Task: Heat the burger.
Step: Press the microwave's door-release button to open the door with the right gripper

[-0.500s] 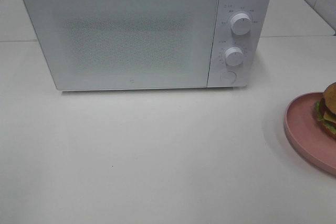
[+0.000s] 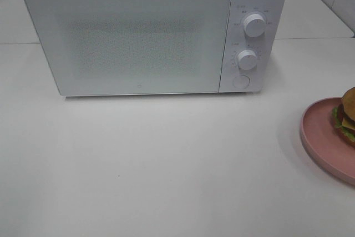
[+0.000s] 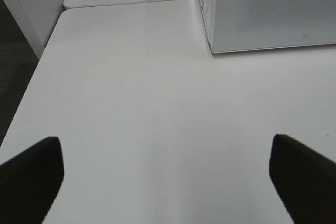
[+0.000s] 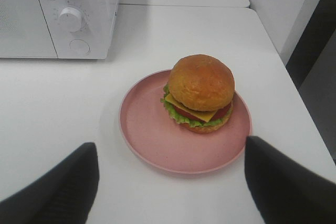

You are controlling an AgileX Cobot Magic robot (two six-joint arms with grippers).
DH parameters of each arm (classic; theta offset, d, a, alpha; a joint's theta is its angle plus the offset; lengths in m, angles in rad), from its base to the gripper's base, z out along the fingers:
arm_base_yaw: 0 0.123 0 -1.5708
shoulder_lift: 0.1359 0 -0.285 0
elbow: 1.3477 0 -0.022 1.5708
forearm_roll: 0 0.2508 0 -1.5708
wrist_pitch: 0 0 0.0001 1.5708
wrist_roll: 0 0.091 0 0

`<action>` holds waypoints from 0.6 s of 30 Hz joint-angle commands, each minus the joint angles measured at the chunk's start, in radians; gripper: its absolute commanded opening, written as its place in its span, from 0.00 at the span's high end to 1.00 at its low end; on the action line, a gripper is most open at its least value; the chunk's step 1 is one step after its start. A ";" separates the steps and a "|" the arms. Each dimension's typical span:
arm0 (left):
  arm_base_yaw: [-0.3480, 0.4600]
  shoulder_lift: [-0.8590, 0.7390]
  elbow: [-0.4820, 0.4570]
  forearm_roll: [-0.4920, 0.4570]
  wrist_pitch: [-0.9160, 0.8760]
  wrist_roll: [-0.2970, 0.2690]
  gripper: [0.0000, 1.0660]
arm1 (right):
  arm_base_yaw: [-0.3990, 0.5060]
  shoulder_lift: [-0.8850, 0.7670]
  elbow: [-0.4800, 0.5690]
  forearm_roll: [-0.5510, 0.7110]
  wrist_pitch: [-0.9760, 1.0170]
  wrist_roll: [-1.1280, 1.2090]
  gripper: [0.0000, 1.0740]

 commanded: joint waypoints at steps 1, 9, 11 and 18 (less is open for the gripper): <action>0.003 -0.025 0.003 -0.010 -0.011 0.001 0.05 | 0.000 -0.014 -0.008 0.001 -0.022 0.007 0.29; 0.003 -0.025 0.003 -0.010 -0.011 0.001 0.05 | 0.000 0.131 -0.040 -0.024 -0.294 0.011 0.29; 0.003 -0.025 0.003 -0.010 -0.011 0.001 0.05 | 0.000 0.185 -0.040 -0.046 -0.393 0.011 0.29; 0.003 -0.025 0.003 -0.010 -0.011 0.001 0.05 | 0.000 0.356 0.066 -0.154 -0.812 0.011 0.29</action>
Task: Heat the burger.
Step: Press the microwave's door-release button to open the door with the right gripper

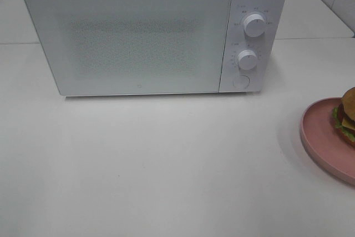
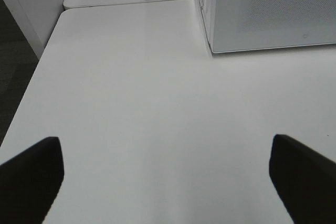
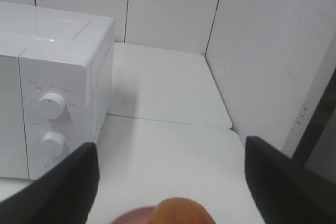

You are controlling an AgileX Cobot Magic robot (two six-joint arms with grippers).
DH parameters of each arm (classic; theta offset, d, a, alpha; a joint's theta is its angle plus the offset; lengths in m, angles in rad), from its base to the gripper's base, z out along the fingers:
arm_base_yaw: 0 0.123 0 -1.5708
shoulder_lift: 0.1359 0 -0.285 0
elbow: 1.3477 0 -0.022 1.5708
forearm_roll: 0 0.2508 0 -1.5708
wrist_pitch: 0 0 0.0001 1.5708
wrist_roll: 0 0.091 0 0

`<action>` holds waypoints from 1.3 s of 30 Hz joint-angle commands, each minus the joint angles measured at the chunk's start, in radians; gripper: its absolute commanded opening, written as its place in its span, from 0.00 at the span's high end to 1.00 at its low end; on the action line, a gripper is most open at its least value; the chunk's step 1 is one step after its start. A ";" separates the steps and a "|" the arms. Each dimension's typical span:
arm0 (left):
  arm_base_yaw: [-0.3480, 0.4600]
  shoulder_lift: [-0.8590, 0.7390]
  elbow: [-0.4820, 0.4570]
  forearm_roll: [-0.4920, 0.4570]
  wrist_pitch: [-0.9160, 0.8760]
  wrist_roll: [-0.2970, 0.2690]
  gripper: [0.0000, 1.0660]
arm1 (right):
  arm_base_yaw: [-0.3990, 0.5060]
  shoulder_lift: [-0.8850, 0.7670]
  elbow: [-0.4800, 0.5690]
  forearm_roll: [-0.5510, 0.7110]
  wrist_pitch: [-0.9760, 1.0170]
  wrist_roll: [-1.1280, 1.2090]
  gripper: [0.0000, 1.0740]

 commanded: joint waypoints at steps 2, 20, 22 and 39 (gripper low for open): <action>0.003 -0.025 0.003 -0.010 -0.011 0.001 0.05 | 0.000 0.061 0.065 -0.027 -0.200 0.006 0.29; 0.003 -0.025 0.003 -0.010 -0.011 0.001 0.05 | 0.000 0.467 0.273 0.042 -0.849 0.013 0.97; 0.003 -0.025 0.003 -0.010 -0.011 0.001 0.05 | 0.000 0.510 0.273 0.042 -0.888 0.012 1.00; 0.003 -0.025 0.003 -0.010 -0.011 0.001 0.05 | 0.000 0.904 0.273 0.032 -1.194 0.108 1.00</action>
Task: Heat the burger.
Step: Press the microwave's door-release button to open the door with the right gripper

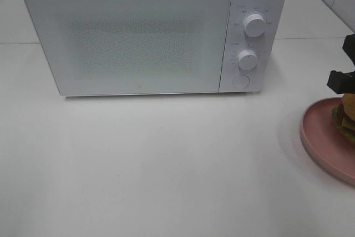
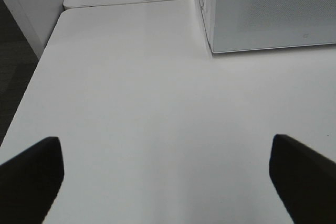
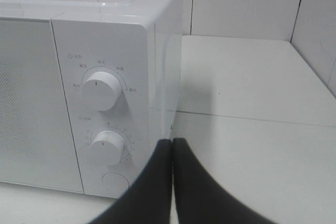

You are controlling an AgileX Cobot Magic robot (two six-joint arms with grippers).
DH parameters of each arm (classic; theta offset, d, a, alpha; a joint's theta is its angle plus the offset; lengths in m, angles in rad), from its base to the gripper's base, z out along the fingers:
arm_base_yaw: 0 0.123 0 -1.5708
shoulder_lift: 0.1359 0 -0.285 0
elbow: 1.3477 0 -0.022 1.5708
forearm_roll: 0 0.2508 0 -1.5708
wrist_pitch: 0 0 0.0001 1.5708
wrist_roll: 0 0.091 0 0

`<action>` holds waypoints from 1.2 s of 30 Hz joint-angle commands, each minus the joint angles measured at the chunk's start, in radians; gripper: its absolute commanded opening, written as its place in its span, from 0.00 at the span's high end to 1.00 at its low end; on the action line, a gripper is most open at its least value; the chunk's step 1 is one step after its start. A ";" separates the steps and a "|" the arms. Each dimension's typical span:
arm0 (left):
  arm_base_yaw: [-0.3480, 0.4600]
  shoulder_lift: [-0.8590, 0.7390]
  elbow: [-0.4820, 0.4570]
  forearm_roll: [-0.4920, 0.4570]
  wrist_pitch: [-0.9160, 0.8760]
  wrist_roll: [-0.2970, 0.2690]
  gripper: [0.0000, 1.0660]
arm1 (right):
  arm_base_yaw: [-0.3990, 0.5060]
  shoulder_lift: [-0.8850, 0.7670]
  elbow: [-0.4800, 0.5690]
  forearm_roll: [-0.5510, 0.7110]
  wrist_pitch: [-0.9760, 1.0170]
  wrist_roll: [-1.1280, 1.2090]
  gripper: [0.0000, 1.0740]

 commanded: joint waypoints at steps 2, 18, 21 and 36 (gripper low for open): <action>0.003 -0.025 0.003 -0.010 -0.011 0.001 0.05 | 0.000 0.062 0.000 -0.012 -0.055 0.061 1.00; 0.003 -0.025 0.003 -0.010 -0.011 0.001 0.05 | 0.031 0.313 0.000 -0.093 -0.146 0.976 1.00; 0.003 -0.025 0.003 -0.010 -0.011 0.001 0.05 | 0.099 0.345 0.000 0.018 -0.157 1.056 1.00; 0.003 -0.025 0.003 -0.010 -0.011 0.001 0.05 | 0.349 0.600 -0.081 0.391 -0.246 1.168 1.00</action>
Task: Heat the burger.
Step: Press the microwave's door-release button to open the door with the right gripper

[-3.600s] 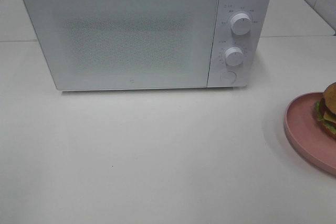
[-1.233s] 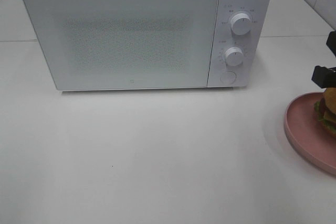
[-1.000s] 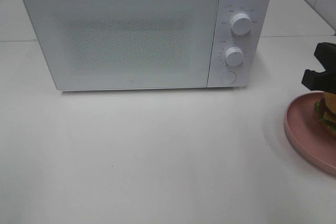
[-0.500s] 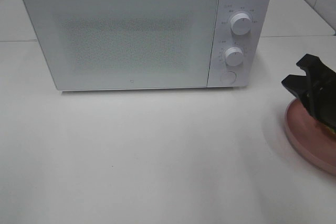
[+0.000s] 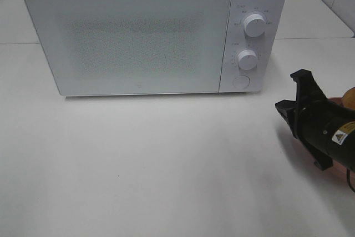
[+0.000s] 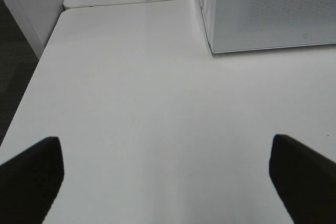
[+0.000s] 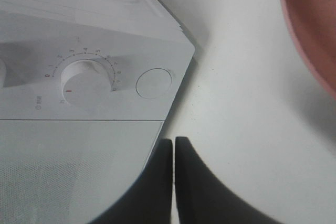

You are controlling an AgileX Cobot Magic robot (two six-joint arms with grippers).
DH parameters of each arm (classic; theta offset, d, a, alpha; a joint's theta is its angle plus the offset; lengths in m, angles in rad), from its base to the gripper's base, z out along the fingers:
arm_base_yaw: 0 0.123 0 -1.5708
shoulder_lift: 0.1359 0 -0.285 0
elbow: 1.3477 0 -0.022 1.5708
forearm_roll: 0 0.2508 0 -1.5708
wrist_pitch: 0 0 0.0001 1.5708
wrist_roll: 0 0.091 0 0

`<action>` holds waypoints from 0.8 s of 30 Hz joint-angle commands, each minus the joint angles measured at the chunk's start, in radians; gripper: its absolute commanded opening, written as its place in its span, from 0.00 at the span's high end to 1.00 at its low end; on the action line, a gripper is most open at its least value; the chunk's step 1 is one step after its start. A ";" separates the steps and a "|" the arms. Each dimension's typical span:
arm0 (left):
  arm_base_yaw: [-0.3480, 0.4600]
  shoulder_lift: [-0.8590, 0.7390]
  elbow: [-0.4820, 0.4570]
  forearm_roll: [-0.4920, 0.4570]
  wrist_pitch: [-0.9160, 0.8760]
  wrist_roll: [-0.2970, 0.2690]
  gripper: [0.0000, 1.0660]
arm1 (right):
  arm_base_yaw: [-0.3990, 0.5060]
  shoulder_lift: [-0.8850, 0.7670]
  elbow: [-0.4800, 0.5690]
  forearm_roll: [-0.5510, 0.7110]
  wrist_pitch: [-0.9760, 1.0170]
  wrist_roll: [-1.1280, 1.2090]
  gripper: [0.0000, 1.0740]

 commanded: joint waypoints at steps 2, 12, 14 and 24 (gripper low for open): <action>0.003 -0.025 0.003 -0.010 -0.011 0.001 0.05 | 0.009 0.040 -0.063 0.010 -0.015 0.028 1.00; 0.003 -0.025 0.003 -0.010 -0.011 0.001 0.05 | 0.009 0.111 -0.148 0.003 0.018 0.104 1.00; 0.003 -0.025 0.003 -0.010 -0.011 0.001 0.05 | 0.009 0.127 -0.163 0.003 0.025 0.115 1.00; 0.003 -0.025 0.003 -0.010 -0.011 0.001 0.05 | 0.009 0.181 -0.284 0.003 0.119 0.131 1.00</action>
